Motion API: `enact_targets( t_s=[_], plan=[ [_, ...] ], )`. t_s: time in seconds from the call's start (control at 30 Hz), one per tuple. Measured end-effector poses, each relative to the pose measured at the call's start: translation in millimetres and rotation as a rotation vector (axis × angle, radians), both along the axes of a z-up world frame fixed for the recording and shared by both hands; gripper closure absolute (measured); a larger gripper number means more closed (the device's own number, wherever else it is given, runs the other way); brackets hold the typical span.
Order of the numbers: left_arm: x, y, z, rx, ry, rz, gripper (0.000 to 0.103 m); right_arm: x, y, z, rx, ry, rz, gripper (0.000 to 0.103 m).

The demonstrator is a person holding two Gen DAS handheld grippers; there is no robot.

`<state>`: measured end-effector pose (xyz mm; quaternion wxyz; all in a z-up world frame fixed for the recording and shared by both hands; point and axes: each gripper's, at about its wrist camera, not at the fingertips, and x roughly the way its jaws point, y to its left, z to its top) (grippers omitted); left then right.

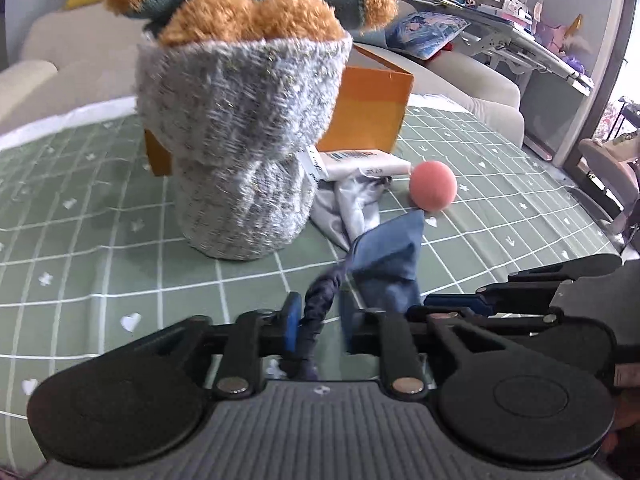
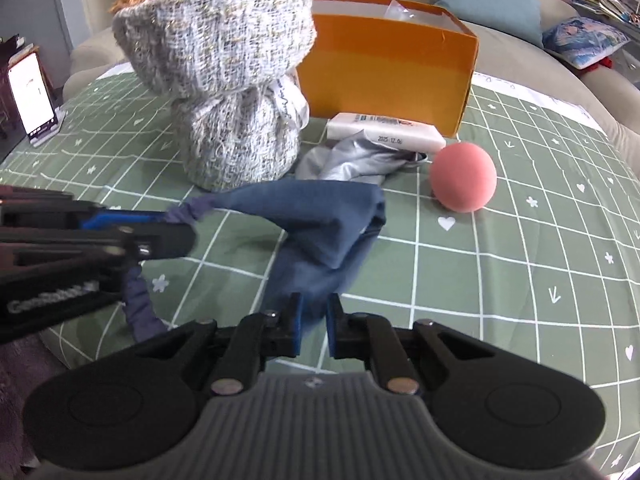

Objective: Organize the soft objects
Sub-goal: 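Lift the navy cloth with the left tool while the right tool releases it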

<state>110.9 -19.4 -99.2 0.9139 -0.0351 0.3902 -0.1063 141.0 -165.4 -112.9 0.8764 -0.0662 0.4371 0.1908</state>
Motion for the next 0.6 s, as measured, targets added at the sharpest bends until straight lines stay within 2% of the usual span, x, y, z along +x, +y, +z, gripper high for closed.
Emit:
enact_targets(
  t_s=[0.07, 0.2, 0.33, 0.47, 0.53, 0.6],
  plan=[
    [4, -2, -3, -0.028, 0.005, -0.001, 0.030, 0, -2, 1, 0.007, 0.001, -0.010, 0.094],
    [16, -7, -7, -0.069, 0.028, -0.008, 0.020, 1, -10, 4, 0.001, -0.013, -0.055, 0.093],
    [28, -14, -9, -0.044, 0.035, -0.019, 0.017, 4, -19, 4, -0.023, -0.012, -0.125, 0.094],
    [38, -25, -8, 0.078, -0.023, -0.075, 0.016, 10, -37, 6, 0.007, -0.005, -0.189, 0.093],
    [44, -22, -8, 0.067, -0.022, -0.089, 0.014, 11, -41, 6, 0.014, -0.002, -0.206, 0.093],
    [54, -19, -13, 0.026, 0.045, -0.104, 0.016, 13, -43, 4, 0.024, 0.015, -0.208, 0.093]
  ],
)
